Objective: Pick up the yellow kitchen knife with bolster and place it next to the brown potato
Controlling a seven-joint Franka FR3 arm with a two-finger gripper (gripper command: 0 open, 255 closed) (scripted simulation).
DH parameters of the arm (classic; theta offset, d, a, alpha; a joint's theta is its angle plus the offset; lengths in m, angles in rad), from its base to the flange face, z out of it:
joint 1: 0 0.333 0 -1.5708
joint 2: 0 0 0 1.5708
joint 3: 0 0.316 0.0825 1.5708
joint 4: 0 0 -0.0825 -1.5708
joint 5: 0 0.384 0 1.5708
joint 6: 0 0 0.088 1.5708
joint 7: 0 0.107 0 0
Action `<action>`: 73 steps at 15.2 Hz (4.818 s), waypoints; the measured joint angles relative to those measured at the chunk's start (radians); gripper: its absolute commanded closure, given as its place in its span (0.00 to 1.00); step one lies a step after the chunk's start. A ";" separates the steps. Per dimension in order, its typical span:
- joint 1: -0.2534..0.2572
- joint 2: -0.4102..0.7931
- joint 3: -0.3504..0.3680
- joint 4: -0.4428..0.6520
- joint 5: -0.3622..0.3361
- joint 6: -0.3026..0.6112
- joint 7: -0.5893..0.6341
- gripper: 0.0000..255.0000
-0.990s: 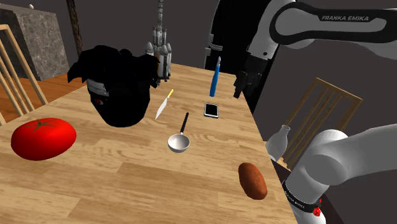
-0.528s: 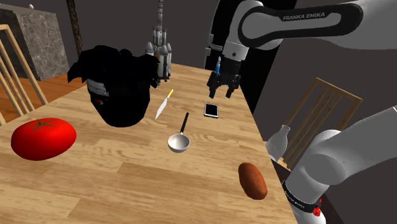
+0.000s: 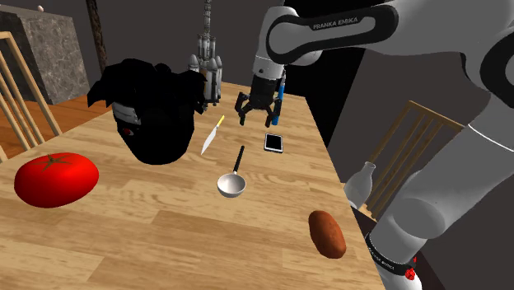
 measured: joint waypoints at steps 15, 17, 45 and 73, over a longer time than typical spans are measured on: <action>0.065 0.640 -0.005 0.665 -0.147 -0.078 0.488 0.00; 0.069 0.663 -0.008 0.676 -0.150 -0.068 0.496 0.00; 0.074 0.665 -0.007 0.673 -0.151 -0.062 0.504 1.00; 0.097 0.434 0.028 0.634 -0.106 -0.242 0.574 1.00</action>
